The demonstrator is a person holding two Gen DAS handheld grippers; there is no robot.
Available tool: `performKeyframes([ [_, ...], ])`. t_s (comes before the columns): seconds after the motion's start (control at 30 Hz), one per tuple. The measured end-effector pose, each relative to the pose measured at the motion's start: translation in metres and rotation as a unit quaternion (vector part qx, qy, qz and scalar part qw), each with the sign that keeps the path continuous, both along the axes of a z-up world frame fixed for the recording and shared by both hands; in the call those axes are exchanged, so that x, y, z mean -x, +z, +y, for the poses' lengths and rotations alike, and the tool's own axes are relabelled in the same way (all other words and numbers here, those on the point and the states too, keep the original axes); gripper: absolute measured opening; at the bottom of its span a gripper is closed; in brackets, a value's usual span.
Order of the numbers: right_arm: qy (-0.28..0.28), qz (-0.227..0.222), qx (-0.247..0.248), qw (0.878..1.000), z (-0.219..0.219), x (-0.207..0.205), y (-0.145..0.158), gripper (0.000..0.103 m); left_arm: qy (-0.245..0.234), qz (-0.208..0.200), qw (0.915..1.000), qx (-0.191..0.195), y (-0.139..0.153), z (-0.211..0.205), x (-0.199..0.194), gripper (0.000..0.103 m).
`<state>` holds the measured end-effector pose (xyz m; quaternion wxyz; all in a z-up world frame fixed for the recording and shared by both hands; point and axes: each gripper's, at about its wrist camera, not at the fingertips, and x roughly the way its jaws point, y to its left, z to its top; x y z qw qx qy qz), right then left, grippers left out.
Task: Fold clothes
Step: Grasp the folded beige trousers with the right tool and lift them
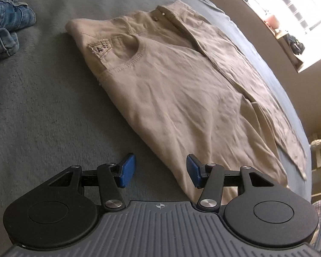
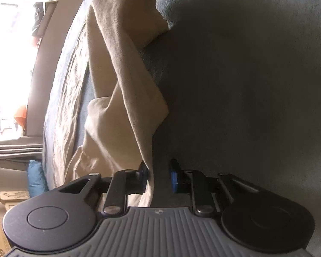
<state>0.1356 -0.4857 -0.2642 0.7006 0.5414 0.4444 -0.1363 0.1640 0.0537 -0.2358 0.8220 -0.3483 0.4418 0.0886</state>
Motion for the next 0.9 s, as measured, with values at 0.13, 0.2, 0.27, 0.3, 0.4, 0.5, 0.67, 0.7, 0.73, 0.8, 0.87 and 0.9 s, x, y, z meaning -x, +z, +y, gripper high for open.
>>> performKeyframes([
  [0.13, -0.01, 0.0, -0.001, 1.0, 0.009, 0.021, 0.019, 0.001, 0.012, -0.009, 0.9999, 0.001, 0.004, 0.01, 0.007, 0.052],
  [0.2, -0.011, 0.009, -0.014, 1.0, 0.012, 0.033, 0.021, 0.001, 0.027, -0.01, 0.9996, -0.002, 0.004, 0.015, 0.008, 0.052],
  [0.27, -0.011, 0.038, -0.016, 0.999, 0.013, 0.04, 0.006, 0.001, 0.038, -0.007, 0.9992, -0.009, 0.002, 0.02, 0.005, 0.052],
  [0.3, -0.013, 0.052, -0.014, 0.998, 0.012, 0.042, -0.005, 0.001, 0.043, -0.005, 0.999, -0.01, 0.001, 0.022, 0.003, 0.052],
  [0.4, -0.04, 0.056, -0.033, 0.997, 0.008, 0.043, -0.024, 0.001, 0.049, -0.013, 0.9987, -0.01, 0.001, 0.026, -0.004, 0.05],
  [0.5, -0.024, 0.048, -0.009, 0.998, 0.01, 0.036, -0.013, 0.001, 0.052, -0.019, 0.9982, -0.023, 0.0, 0.028, -0.011, 0.036],
  [0.67, -0.023, 0.047, -0.007, 0.999, 0.004, 0.031, -0.003, 0.001, 0.058, -0.019, 0.9973, -0.042, 0.004, 0.027, -0.013, 0.003],
  [0.7, -0.018, 0.046, -0.005, 0.999, 0.004, 0.028, 0.001, 0.001, 0.057, -0.024, 0.9971, -0.044, 0.008, 0.028, -0.011, 0.002],
  [0.73, -0.012, 0.044, -0.007, 0.999, 0.002, 0.031, 0.006, 0.001, 0.054, -0.029, 0.9969, -0.051, 0.014, 0.028, -0.009, 0.001],
  [0.8, 0.003, 0.041, -0.004, 0.999, 0.0, 0.034, 0.018, 0.001, 0.048, -0.034, 0.9964, -0.06, 0.022, 0.028, -0.005, 0.001],
  [0.87, 0.028, 0.039, 0.01, 0.999, 0.002, 0.032, 0.029, 0.001, 0.042, -0.036, 0.9962, -0.067, 0.028, 0.027, -0.001, 0.001],
  [0.9, 0.038, 0.045, 0.014, 0.998, 0.002, 0.031, 0.031, 0.001, 0.039, -0.031, 0.9962, -0.071, 0.027, 0.028, -0.001, 0.001],
])
